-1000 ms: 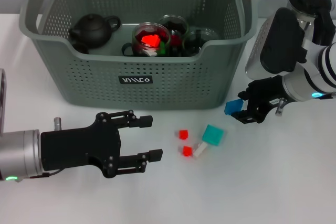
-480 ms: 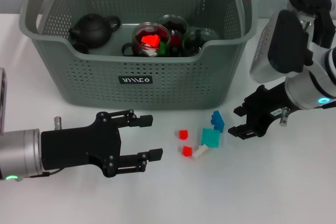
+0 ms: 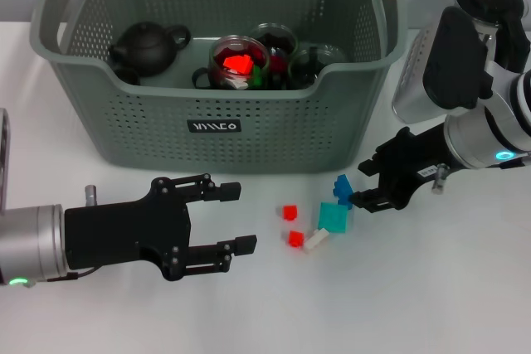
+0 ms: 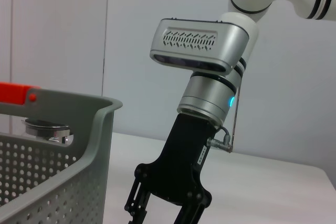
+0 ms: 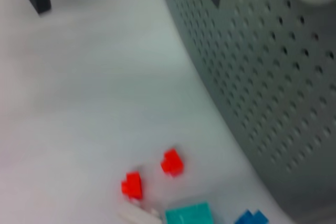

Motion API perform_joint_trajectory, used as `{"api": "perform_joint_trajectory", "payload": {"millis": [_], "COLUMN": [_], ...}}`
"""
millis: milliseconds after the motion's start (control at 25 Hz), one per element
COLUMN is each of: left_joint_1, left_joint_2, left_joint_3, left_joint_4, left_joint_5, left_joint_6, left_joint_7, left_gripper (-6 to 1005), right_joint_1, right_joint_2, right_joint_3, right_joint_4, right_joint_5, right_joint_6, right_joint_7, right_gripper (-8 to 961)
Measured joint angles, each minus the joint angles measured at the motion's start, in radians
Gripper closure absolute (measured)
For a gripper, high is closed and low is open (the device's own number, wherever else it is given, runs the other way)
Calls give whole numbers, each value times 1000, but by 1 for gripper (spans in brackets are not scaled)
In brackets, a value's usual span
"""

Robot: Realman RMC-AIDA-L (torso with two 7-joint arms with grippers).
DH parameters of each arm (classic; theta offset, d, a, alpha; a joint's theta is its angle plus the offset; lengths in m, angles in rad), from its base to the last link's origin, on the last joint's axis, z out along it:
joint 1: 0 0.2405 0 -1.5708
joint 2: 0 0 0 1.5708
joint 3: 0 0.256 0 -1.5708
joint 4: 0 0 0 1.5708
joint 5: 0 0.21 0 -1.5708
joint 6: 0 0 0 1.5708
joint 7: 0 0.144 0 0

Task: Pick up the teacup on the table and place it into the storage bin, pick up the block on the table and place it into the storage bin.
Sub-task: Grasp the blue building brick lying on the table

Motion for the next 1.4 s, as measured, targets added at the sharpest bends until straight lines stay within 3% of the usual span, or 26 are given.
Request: {"api": "perform_joint_trajectory", "payload": {"millis": [480,920,1240,1400], "left_joint_1": [0,3,5,5], "left_joint_2": [-2,-3,-2,-2], "left_joint_3": [0,0,0,0], "left_joint_4": [0,0,0,0], "left_joint_5": [0,0,0,0], "left_joint_6": [0,0,-3,-10], "left_joint_7": [0,-1,2,4], "left_gripper": [293,291,291,292], "right_joint_1": [39,44,47,25], "right_joint_2": [0,0,-3,-7], "right_joint_3": [-8,-124,-114,-56], "right_joint_4": [101,109,83,13], "right_joint_5": [43,41,66,90], "right_joint_6": [39,129,13,-93], "right_joint_7": [35,37,29,7], "right_gripper": [406,405,405,405]}}
